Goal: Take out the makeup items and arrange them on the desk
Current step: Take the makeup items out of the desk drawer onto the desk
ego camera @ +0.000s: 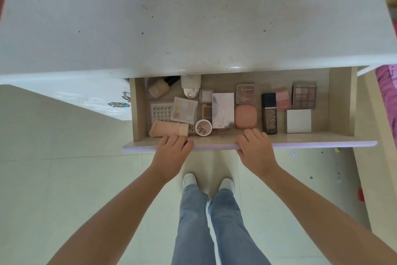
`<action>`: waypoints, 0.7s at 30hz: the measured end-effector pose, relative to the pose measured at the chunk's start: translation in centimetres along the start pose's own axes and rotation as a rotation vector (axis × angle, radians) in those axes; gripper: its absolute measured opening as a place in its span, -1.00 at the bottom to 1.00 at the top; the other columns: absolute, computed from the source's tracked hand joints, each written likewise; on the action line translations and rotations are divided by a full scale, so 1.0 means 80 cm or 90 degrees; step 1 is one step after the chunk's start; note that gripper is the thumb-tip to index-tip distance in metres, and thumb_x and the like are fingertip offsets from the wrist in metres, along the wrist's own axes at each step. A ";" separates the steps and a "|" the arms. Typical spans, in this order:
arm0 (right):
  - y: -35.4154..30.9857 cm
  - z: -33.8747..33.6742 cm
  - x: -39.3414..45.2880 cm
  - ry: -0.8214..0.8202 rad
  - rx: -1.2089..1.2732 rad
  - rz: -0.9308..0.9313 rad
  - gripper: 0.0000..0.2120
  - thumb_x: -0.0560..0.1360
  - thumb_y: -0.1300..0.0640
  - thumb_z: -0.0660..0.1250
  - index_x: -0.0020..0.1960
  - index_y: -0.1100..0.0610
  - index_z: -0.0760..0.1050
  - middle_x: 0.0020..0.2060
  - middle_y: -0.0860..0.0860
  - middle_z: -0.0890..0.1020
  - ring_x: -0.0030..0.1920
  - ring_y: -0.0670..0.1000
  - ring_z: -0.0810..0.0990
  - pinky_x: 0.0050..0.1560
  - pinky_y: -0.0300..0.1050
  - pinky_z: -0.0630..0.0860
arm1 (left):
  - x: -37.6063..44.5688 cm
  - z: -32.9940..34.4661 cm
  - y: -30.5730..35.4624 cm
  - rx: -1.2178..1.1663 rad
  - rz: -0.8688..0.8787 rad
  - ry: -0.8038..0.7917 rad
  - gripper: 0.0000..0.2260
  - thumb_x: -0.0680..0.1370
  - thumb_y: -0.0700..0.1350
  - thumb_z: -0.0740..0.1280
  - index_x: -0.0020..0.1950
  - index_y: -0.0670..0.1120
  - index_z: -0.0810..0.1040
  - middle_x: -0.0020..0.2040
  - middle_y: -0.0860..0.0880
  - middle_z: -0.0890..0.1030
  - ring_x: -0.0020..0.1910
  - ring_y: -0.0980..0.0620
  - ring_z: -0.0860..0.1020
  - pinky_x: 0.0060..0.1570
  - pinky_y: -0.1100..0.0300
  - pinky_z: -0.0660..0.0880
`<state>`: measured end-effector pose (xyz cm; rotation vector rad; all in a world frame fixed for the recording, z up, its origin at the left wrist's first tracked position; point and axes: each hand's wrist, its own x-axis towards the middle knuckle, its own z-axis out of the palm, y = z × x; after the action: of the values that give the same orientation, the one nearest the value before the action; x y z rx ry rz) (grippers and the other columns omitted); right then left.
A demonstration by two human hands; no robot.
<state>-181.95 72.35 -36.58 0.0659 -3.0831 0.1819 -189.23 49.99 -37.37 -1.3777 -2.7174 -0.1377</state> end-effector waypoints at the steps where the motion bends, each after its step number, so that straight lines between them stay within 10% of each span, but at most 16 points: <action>1: 0.000 0.001 0.000 -0.004 0.007 0.006 -0.70 0.00 0.25 0.58 -0.43 0.17 0.46 -0.50 0.06 0.50 -0.49 0.04 0.46 -0.43 -0.23 0.34 | 0.000 0.000 0.001 -0.007 -0.006 -0.012 -0.72 0.23 -0.30 0.24 -0.10 -0.08 0.34 -0.31 -0.03 0.60 -0.36 -0.03 0.51 -0.24 0.21 0.18; 5: 0.007 0.004 -0.001 -0.057 0.057 0.008 -0.69 0.09 0.03 0.59 -0.41 0.14 0.50 -0.49 0.02 0.52 -0.47 0.01 0.49 -0.48 -0.23 0.38 | -0.002 -0.010 0.000 -0.074 -0.070 -0.020 -0.78 0.38 -0.04 0.28 -0.02 -0.06 0.36 -0.23 -0.03 0.63 -0.16 0.02 0.37 -0.14 0.19 0.25; 8: 0.006 -0.008 0.013 -0.100 0.135 0.055 -0.57 0.42 -0.21 0.19 -0.28 0.14 0.56 -0.38 0.01 0.59 -0.37 0.02 0.57 -0.39 -0.18 0.46 | 0.004 -0.019 -0.006 -0.141 -0.173 -0.027 -0.77 0.43 0.01 0.16 -0.01 -0.08 0.42 -0.19 -0.05 0.62 -0.12 0.03 0.41 -0.11 0.20 0.33; 14: -0.007 -0.006 0.099 -0.225 0.144 0.247 -0.62 0.51 -0.11 0.20 0.18 0.13 0.43 0.09 0.09 0.57 0.15 0.11 0.49 0.11 -0.05 0.39 | 0.077 -0.029 -0.038 -0.098 -0.369 -0.312 -0.62 0.59 -0.09 0.14 0.39 -0.12 0.24 0.34 -0.08 0.36 0.34 -0.08 0.31 0.28 0.12 0.30; 21: -0.034 0.022 0.135 -0.315 0.113 0.475 -0.33 0.44 -0.05 0.33 0.39 0.17 0.10 0.30 0.15 0.42 0.32 0.17 0.29 0.22 0.01 0.28 | 0.137 0.007 -0.063 -0.165 -0.358 -0.370 -0.44 0.55 -0.13 0.25 0.47 -0.13 0.07 0.42 -0.16 0.17 0.38 -0.17 0.23 0.25 -0.02 0.32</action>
<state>-192.70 68.98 -37.42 -1.2095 -3.3730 0.5315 -199.82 55.86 -36.79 -0.7217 -3.6317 -0.1479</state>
